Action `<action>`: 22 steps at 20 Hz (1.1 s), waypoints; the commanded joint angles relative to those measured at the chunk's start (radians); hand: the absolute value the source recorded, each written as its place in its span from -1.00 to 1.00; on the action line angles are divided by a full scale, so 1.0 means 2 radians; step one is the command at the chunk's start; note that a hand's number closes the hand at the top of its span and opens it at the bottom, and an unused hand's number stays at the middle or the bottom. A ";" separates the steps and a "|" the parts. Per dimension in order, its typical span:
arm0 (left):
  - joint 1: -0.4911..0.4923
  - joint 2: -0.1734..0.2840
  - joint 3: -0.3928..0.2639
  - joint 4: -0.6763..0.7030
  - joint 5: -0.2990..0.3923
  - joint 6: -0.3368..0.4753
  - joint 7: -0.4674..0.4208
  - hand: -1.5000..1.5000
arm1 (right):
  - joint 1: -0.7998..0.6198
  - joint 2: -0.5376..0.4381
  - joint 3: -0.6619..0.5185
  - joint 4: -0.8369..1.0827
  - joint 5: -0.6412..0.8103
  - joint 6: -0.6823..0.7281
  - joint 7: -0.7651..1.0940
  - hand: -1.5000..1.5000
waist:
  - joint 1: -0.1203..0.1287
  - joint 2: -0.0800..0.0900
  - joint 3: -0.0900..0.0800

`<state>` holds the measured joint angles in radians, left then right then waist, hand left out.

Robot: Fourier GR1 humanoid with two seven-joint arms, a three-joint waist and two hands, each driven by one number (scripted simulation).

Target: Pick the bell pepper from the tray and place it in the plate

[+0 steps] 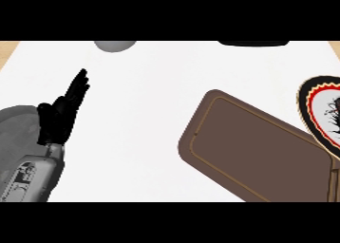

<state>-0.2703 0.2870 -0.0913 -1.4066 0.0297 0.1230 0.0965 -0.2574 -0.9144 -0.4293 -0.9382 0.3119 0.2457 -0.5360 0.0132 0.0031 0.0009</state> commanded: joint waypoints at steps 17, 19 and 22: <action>0.012 -0.004 0.019 -0.016 -0.008 -0.030 0.002 0.00 | -0.170 0.134 0.100 0.261 0.141 -0.115 0.029 -1.00 | 0.007 0.002 0.001; -0.006 -0.012 0.013 -0.002 -0.024 -0.020 0.008 0.00 | -0.187 0.136 0.090 0.282 0.128 -0.100 0.008 -1.00 | 0.005 0.002 0.001; 0.014 -0.031 0.007 -0.003 -0.030 -0.003 -0.011 0.00 | -0.187 0.132 0.049 0.279 0.076 -0.059 -0.020 -1.00 | 0.003 0.002 0.001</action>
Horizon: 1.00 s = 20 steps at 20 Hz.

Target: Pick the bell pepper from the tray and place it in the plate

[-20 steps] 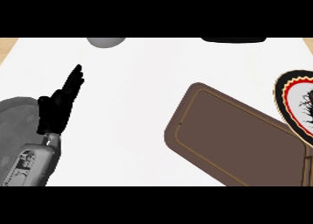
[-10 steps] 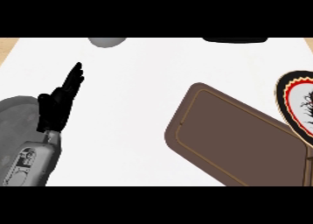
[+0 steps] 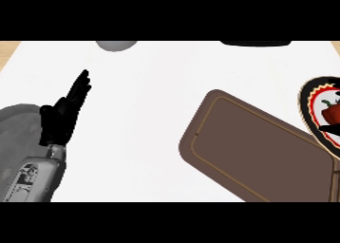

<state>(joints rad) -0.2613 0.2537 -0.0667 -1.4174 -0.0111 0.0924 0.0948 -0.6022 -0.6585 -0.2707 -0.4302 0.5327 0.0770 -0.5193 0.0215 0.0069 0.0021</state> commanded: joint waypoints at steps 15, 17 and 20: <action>-0.002 -0.009 0.005 -0.014 -0.009 0.002 0.020 0.00 | 0.022 -0.159 -0.195 0.112 -0.182 0.121 -0.021 -1.00 | -0.001 0.001 0.001; 0.008 -0.010 0.008 0.000 -0.010 0.000 -0.015 0.00 | 0.043 -0.194 -0.211 0.122 -0.195 0.156 -0.037 -1.00 | -0.003 0.004 0.002; 0.007 -0.008 0.008 -0.008 -0.007 -0.005 -0.001 0.00 | 0.087 -0.210 -0.213 0.133 -0.196 0.188 -0.070 -1.00 | -0.003 0.002 0.002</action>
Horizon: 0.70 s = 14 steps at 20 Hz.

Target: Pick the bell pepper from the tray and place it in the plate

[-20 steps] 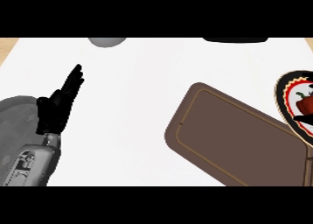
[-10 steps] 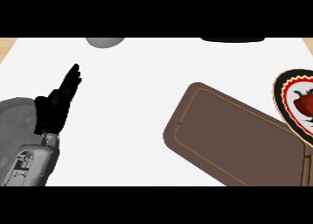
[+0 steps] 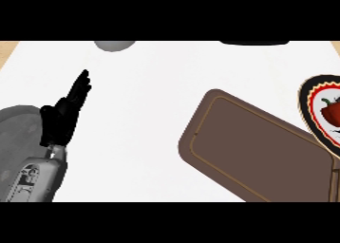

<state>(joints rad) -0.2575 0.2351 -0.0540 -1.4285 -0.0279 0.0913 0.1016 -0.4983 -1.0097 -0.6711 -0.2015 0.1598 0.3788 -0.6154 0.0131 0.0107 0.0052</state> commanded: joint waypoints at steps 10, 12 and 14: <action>-0.015 -0.013 0.009 0.030 0.003 -0.002 -0.015 0.00 | 0.079 -0.048 -0.016 0.022 -0.012 0.083 -0.065 -1.00 | -0.003 0.003 0.003; -0.003 -0.004 0.002 0.004 -0.006 -0.002 -0.014 0.00 | 0.076 -0.053 -0.022 0.028 -0.017 0.068 -0.045 -1.00 | 0.007 0.002 0.004; 0.000 -0.012 0.002 0.015 -0.004 -0.001 -0.022 0.00 | 0.076 -0.041 -0.020 0.022 -0.015 0.056 -0.054 -1.00 | 0.007 0.003 0.004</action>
